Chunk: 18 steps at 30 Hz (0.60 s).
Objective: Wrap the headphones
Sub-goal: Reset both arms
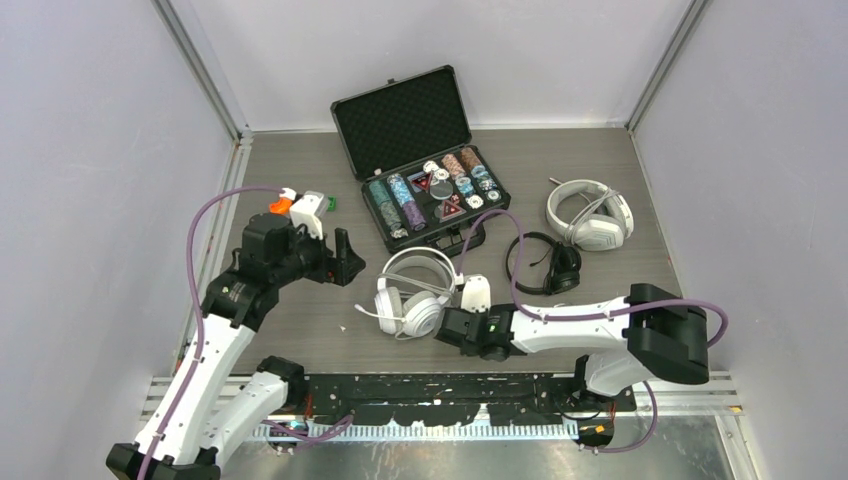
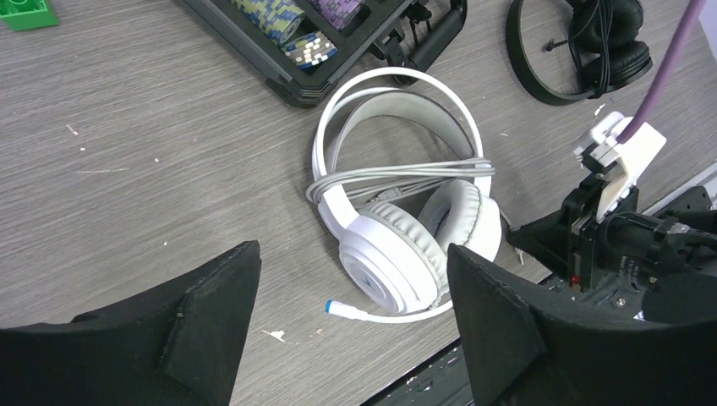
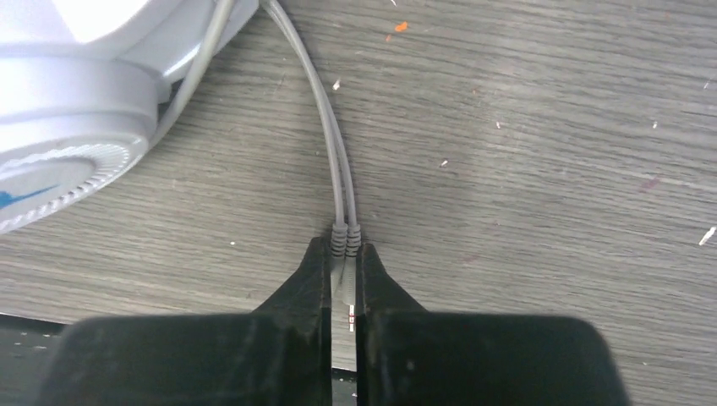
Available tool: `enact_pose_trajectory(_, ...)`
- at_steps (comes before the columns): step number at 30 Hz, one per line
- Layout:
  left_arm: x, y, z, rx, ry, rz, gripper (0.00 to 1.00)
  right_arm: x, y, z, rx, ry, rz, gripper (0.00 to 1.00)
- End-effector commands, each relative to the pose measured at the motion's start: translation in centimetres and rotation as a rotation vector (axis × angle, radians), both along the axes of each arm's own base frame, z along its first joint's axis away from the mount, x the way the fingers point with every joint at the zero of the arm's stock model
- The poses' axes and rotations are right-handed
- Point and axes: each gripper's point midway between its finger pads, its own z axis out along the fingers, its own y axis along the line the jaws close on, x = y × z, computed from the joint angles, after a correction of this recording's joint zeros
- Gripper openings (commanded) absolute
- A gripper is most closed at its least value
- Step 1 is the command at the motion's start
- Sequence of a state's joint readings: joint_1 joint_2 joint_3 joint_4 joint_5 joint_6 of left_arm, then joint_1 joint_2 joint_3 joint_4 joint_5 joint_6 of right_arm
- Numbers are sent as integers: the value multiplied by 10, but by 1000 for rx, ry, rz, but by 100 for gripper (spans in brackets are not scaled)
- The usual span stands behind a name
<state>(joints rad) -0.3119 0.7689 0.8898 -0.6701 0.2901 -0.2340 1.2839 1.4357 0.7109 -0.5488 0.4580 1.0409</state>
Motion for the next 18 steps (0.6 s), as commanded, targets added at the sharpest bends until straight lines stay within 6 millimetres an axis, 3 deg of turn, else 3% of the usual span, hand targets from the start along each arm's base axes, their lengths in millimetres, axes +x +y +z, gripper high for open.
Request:
enact_pose_trajectory(1, 4, -3, 4, -13, -26, -14, 80, 6, 11, 17, 76, -39, -40, 0)
enact_pose_trajectory(9, 8, -6, -15, -13, 59, -6, 72, 34, 48, 61, 477, -105, -148, 0)
enact_pose_trajectory(16, 8, -8, -29, 1, 119, -13, 71, 48, 37, 58, 381, -163, -154, 1)
enact_pose_trajectory(18, 9, -9, -30, -4, 120, -16, 71, 49, 43, 62, 418, -154, -153, 1)
